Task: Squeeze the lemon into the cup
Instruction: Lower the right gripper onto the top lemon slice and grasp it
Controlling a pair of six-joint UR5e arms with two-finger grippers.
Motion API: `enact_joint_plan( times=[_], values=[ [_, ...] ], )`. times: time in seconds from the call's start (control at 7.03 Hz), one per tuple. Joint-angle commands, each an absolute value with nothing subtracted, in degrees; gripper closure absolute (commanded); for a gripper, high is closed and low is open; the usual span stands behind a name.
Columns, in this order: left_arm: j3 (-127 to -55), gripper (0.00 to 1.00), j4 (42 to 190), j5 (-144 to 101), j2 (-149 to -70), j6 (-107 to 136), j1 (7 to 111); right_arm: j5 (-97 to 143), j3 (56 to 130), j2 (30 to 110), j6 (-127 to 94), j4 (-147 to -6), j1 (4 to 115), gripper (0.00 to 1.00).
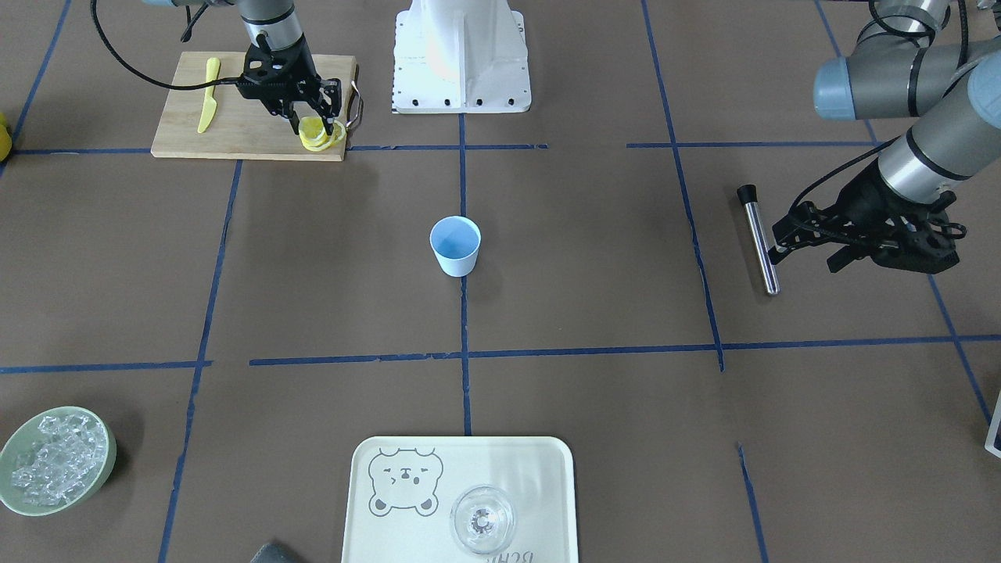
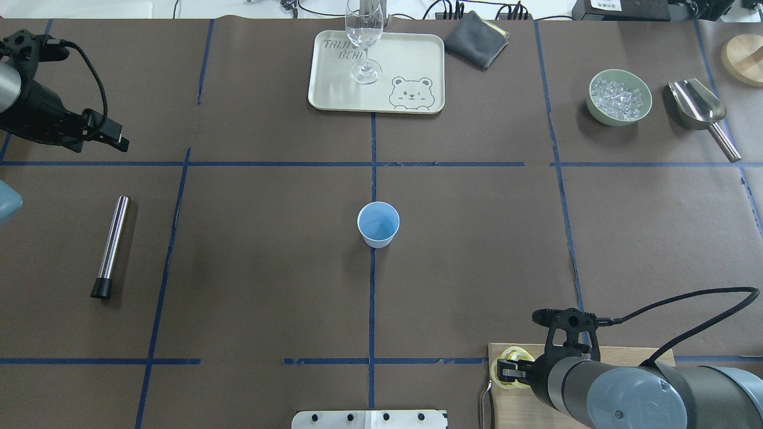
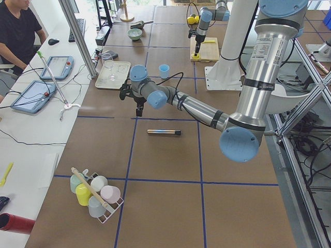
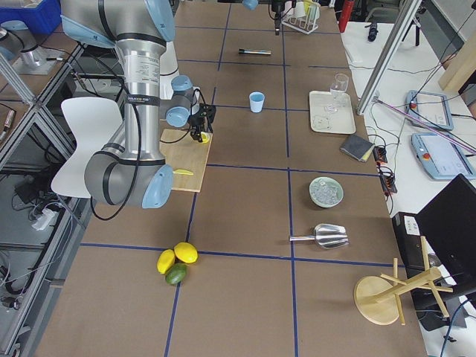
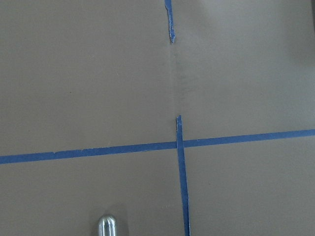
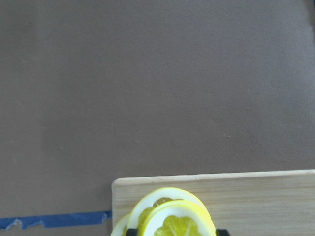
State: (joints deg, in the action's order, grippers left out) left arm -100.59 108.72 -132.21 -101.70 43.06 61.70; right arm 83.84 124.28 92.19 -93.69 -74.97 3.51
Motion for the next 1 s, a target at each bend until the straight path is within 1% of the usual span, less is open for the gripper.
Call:
enact_joint_plan(
  times=[0.0, 0.43, 0.85],
  values=[
    [-100.5, 0.00, 108.7, -132.3, -101.8, 43.0, 61.7, 83.8, 124.5, 92.3, -93.7, -75.0, 3.6, 0.41],
    [-100.5, 0.00, 108.7, -132.3, -101.8, 43.2, 61.7, 83.9, 125.3, 92.3, -93.6, -75.0, 3.6, 0.39],
    [-100.5, 0.00, 108.7, -132.3, -101.8, 43.2, 61.7, 85.5, 127.9, 92.6, -93.6, -75.3, 6.0, 0.39]
  ],
)
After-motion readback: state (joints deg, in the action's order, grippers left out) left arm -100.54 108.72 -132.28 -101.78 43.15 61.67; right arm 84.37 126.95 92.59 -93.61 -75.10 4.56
